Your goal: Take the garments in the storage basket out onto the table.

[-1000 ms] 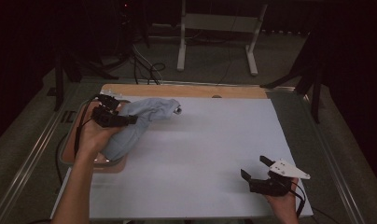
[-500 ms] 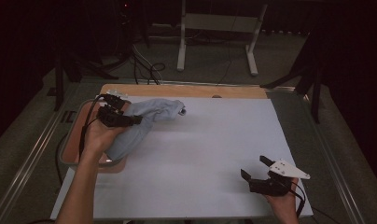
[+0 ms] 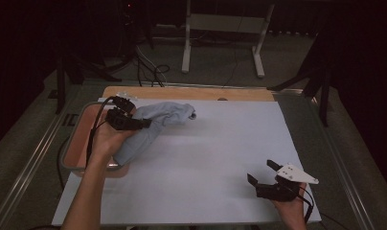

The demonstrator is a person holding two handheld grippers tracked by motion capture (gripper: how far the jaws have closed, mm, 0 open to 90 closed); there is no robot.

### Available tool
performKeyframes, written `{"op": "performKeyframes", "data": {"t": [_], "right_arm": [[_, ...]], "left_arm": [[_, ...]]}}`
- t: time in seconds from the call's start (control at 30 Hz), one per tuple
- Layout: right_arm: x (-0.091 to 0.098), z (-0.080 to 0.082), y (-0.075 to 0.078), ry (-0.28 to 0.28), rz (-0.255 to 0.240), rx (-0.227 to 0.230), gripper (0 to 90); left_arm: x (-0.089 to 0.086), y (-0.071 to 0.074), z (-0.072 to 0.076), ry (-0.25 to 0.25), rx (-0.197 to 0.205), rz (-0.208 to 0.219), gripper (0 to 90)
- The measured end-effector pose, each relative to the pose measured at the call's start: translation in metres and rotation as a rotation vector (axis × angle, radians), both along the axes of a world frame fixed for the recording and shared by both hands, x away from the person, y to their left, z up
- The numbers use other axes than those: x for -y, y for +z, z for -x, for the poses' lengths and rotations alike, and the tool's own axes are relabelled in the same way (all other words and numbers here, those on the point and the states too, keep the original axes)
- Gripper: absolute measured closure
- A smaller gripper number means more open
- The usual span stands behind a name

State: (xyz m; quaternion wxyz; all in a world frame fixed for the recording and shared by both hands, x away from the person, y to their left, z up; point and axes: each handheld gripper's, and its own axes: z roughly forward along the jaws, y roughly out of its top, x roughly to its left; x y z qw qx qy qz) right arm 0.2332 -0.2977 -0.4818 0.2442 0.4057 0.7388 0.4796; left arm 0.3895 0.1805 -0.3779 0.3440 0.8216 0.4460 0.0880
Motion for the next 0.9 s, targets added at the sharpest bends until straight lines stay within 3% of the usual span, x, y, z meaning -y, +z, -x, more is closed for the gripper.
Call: {"op": "performKeyframes", "data": {"t": [0.9], "right_arm": [[0.001, 0.000, 0.000, 0.002, -0.003, 0.001, 7.6]], "left_arm": [[0.036, -0.006, -0.006, -0.031, -0.018, 0.020, 59.4]]}}
